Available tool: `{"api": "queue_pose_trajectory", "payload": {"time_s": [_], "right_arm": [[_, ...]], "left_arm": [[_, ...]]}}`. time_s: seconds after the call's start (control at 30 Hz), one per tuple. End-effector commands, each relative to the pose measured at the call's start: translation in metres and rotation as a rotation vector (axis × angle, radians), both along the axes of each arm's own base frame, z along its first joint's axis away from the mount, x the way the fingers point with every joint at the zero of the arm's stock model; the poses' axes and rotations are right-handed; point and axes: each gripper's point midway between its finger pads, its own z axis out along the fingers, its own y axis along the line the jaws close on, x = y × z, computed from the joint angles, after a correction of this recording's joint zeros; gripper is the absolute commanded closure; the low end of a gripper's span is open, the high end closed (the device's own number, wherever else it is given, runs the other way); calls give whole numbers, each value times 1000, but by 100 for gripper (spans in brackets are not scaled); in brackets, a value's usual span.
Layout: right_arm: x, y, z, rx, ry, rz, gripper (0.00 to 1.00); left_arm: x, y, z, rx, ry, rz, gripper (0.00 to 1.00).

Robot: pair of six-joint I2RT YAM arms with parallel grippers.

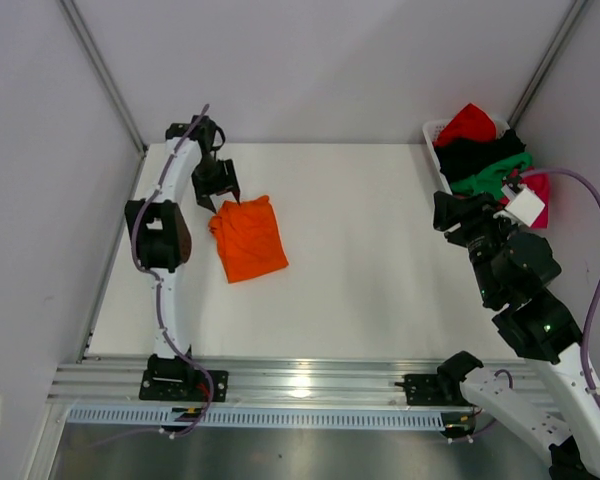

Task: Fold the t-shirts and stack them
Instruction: Fold the tshirt

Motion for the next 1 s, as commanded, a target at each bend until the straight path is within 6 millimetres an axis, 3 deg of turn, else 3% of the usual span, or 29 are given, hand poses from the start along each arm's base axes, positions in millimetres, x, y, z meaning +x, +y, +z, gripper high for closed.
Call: {"api": "queue_pose_trajectory", "payload": {"time_s": [0.0, 0.1, 0.13, 0.17, 0.23, 0.27, 0.33, 0.37, 0.43, 0.5, 0.6, 0.8, 0.83, 0.87, 0.97], "right_arm": [[-2, 1, 7, 31, -23, 9, 44], [-1, 3, 3, 34, -14, 18, 44], [-1, 3, 2, 35, -12, 17, 44], [-1, 4, 0, 35, -9, 20, 44], [-1, 4, 0, 38, -11, 20, 44], [-1, 3, -1, 40, -10, 17, 44], [-2, 3, -2, 39, -10, 19, 44], [-1, 3, -3, 36, -9, 17, 44], [-2, 3, -3, 33, -8, 19, 44], [-3, 1, -4, 31, -6, 14, 44], [-4, 0, -3, 31, -9, 9, 44], [-5, -2, -6, 28, -2, 3, 44], [-5, -2, -8, 28, 2, 3, 44], [-5, -3, -8, 28, 2, 0, 44], [-7, -5, -9, 23, 4, -5, 44]], "left_arm": [[-4, 3, 78, 16, -188, -28, 29], [-16, 3, 98, 13, -226, -28, 30], [-27, 4, 87, 14, -184, -16, 29], [-34, 4, 103, 10, -229, -6, 29], [-39, 2, 96, -7, -256, 32, 29], [-61, -1, 67, -33, -179, 39, 29], [-57, -6, 82, -77, -279, 92, 29], [-73, -6, 58, -80, -220, 110, 29], [-69, -13, 62, -126, -274, 153, 29], [-82, -22, 41, -184, -244, 186, 29], [-81, -29, 37, -242, -312, 199, 29], [-68, -53, 66, -436, -564, 155, 28], [-80, -56, 50, -468, -535, 173, 28], [-72, -59, 68, -501, -623, 161, 28], [-81, -60, 56, -527, -621, 188, 28]]}}
